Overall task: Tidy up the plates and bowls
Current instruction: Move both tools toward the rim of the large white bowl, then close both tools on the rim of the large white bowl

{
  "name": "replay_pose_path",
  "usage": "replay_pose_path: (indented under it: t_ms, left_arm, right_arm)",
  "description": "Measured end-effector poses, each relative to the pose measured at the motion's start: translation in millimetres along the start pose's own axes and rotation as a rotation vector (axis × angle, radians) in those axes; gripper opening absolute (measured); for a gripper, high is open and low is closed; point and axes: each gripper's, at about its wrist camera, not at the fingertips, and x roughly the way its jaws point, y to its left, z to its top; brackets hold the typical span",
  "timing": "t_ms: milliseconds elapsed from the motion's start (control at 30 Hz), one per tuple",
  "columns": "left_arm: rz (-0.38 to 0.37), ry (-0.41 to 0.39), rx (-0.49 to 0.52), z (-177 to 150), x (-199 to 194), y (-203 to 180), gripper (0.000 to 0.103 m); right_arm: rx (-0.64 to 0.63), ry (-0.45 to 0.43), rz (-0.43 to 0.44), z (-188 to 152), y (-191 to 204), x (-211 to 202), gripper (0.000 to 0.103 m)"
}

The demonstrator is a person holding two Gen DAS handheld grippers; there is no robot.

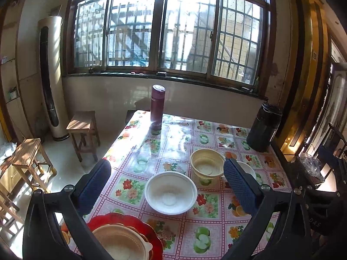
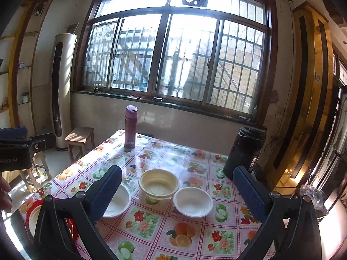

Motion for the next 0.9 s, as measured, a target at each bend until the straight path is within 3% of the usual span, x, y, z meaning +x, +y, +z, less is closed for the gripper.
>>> replay_pose_path:
  t_ms: [100,200,300,400,600,800,900]
  left_arm:
    - [0.055,0.048,0.017,19.2,23.5,4.8,0.103]
    - [0.169,0.124,0.08,25.5,55.8,13.4,0.103]
    - [0.254,0.228,0.151,8.0,93.6,21.7,0.103]
    - [0.303,0.356,0.216,-18.9,132.9,28.3,0.103]
    - [0.313,0.487,0.238,-54.8,188.9,39.2,0.103]
    - [0.27,0.59,0.255,-80.2,228.0,35.8,0.103]
    - [0.21,0.623,0.214,-83.3,236.1,37.1,0.103]
  right_arm:
    - [0.057,0.049,0.119,6.6,-4.2,21.2,0.103]
    - [0.142,0.103,0.279,5.8,-8.0,52.9,0.103]
    - [0.266,0.201,0.451,-13.8,-10.2,100.6,0.103]
    - [0.353,0.344,0.562,-49.4,0.5,154.6,0.103]
    - [0.478,0.495,0.61,-108.3,13.1,218.3,0.103]
    - [0.537,0.505,0.624,-128.4,16.7,247.1,0.103]
    - [0.556,0.509,0.624,-132.7,19.5,257.5,0.103]
